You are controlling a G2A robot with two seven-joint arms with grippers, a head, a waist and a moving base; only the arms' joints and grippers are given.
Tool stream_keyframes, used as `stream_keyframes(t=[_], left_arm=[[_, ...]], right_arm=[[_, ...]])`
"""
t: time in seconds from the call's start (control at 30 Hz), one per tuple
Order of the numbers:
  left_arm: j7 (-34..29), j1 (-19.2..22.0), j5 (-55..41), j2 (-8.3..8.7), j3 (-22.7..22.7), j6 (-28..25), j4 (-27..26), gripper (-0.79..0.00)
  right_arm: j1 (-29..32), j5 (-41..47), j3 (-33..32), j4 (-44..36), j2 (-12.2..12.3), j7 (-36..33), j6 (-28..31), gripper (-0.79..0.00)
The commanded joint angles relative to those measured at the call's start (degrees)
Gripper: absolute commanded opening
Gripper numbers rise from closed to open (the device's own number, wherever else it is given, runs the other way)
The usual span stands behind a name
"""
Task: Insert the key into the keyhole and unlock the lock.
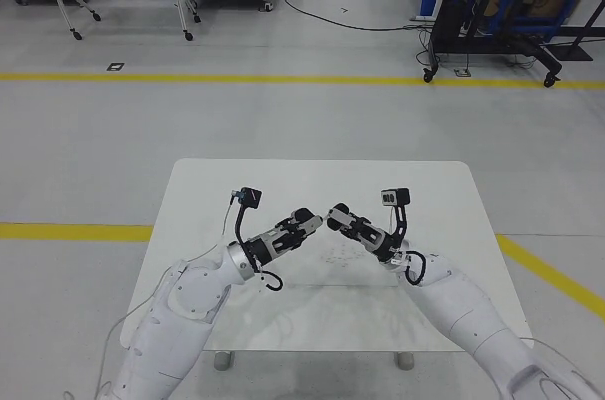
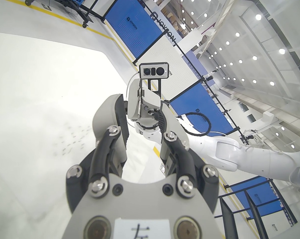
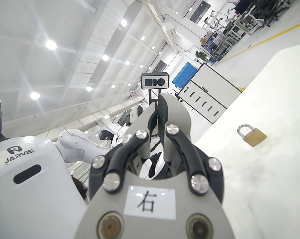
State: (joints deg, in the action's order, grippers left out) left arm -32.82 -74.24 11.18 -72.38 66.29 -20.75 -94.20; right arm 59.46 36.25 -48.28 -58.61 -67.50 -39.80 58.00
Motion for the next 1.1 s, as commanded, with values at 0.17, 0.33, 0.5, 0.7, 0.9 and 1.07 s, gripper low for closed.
stream_keyframes(t=[0.17, 0.33, 0.5, 0.7, 0.9, 1.07], left_arm=[[-1.1, 0.4, 0.0, 0.14, -0.7, -0.2, 0.3, -0.588], [-1.3, 0.7, 0.2, 0.24, -1.0, -0.1, 0.5, -0.625], [-1.2, 0.9, 2.2, 0.41, -1.2, 0.8, 0.5, -0.785], [1.0, 0.8, 2.7, 0.42, -1.2, 1.6, 0.5, -0.785], [1.4, 0.8, 2.5, 0.54, -1.1, 1.1, 0.3, -0.785], [1.7, 0.6, 1.3, 0.6, -1.2, 0.5, 0.2, -0.785]], right_arm=[[-0.3, 0.5, -0.7, 1.6, -1.2, -1.7, 0.0, -0.785], [-0.3, 0.5, -1.2, 2.1, -1.9, -2.8, 0.0, -0.785], [0.0, 0.6, -2.1, 2.2, -2.4, -4.0, 0.0, -0.785], [0.4, 0.4, -3.3, 2.3, -2.8, -5.3, 0.0, -0.785], [0.8, 0.1, -4.4, 2.4, -3.2, -6.5, 0.0, -0.785], [1.2, -0.3, -5.1, 2.2, -3.4, -6.5, 0.0, -0.785]])
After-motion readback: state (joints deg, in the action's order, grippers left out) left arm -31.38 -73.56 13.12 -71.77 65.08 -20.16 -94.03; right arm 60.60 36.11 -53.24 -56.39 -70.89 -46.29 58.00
